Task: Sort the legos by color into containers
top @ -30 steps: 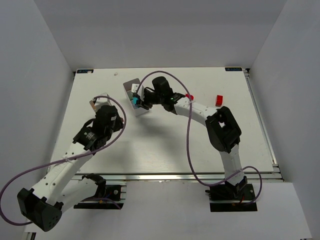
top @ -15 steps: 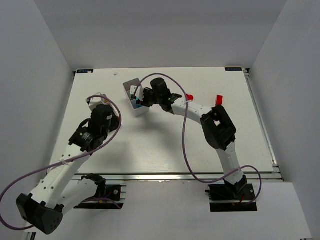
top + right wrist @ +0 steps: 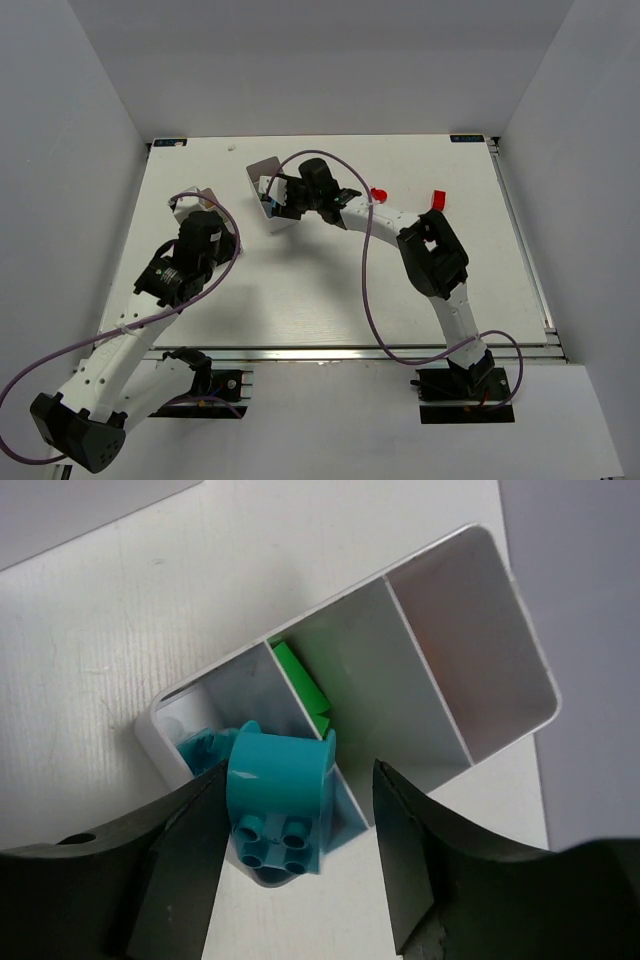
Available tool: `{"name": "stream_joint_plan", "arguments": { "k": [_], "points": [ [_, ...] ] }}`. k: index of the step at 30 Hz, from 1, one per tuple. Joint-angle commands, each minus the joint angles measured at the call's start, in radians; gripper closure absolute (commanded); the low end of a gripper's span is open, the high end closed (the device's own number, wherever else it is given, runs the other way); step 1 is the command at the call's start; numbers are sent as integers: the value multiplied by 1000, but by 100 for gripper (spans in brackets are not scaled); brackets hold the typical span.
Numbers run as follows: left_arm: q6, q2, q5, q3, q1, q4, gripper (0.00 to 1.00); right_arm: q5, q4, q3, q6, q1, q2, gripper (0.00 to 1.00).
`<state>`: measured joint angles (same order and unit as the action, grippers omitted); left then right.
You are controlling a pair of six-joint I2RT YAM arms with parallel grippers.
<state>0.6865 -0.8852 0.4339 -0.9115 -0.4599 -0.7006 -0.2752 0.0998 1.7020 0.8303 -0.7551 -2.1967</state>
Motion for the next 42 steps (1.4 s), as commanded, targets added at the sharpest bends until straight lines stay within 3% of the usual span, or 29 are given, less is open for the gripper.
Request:
{"name": "stream_joint_plan", "arguments": {
  "k": [1,12,19,27,30,31,34,39,42],
  "points": [
    [8,22,5,-3,6,-7,100,-15,-23,36,9,-4,-8,36],
    [21,25,8,-7,9,-5,100,-50,-15,4,-52,-4,41,32],
    [18,9,0,-17,12,6,100,-134,-31,-12,-132,2,112,24],
    [21,-24,-14,-29,30,18,100,-193,-71,27,-294,19,183,23],
    [25,-66,-36,-52,66,-2,100,-235,-81,31,-359,63,222,38],
    [25,-78,-46,-58,78,-7,100,-254,-83,25,-405,77,242,60],
    [41,-127,-63,-75,135,-39,100,-335,-98,-7,-456,126,282,91],
    [45,-169,-38,-93,176,-37,100,-340,-88,-169,-467,163,365,93],
    [-57,-215,-55,-110,178,2,100,-354,-94,-229,-470,177,400,92]
  ]
}}
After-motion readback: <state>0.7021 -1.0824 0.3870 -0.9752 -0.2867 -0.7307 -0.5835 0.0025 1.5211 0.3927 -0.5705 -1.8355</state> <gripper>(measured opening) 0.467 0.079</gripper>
